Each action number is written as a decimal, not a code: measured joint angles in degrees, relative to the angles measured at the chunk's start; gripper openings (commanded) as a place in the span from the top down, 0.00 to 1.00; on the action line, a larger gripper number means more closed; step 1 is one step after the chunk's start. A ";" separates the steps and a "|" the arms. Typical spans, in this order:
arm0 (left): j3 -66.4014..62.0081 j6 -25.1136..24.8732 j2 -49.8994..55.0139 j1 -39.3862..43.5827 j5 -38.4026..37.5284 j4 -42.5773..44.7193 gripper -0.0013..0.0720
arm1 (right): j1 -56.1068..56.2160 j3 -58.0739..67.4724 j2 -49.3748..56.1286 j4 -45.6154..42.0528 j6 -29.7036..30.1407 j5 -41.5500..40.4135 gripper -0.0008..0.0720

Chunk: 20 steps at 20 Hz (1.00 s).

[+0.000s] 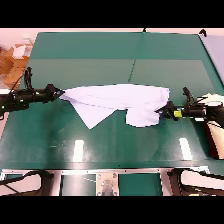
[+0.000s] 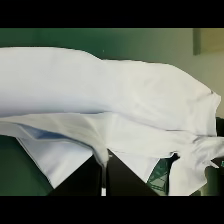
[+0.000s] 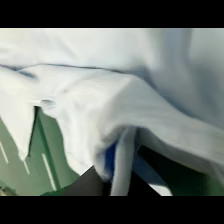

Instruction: Fold the shirts.

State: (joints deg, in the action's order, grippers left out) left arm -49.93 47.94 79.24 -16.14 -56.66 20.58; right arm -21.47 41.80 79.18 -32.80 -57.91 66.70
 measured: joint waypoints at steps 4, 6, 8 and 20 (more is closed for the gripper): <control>0.02 0.00 0.00 0.00 -0.70 0.02 0.95 | 1.57 8.98 -0.11 8.31 0.37 4.59 0.96; 0.02 0.00 0.00 0.00 -1.14 0.02 0.95 | 1.49 15.82 0.26 9.97 -1.42 2.43 0.96; 0.00 -0.02 0.00 0.00 -1.51 0.02 0.95 | 0.74 21.29 1.70 9.60 -4.42 -2.16 0.96; 0.00 0.00 0.00 0.00 -3.61 0.02 0.95 | 3.61 21.14 5.46 1.68 -3.52 3.30 0.96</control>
State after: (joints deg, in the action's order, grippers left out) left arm -49.93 47.94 79.24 -16.14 -60.27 20.60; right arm -17.87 62.94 84.64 -31.11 -61.43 70.00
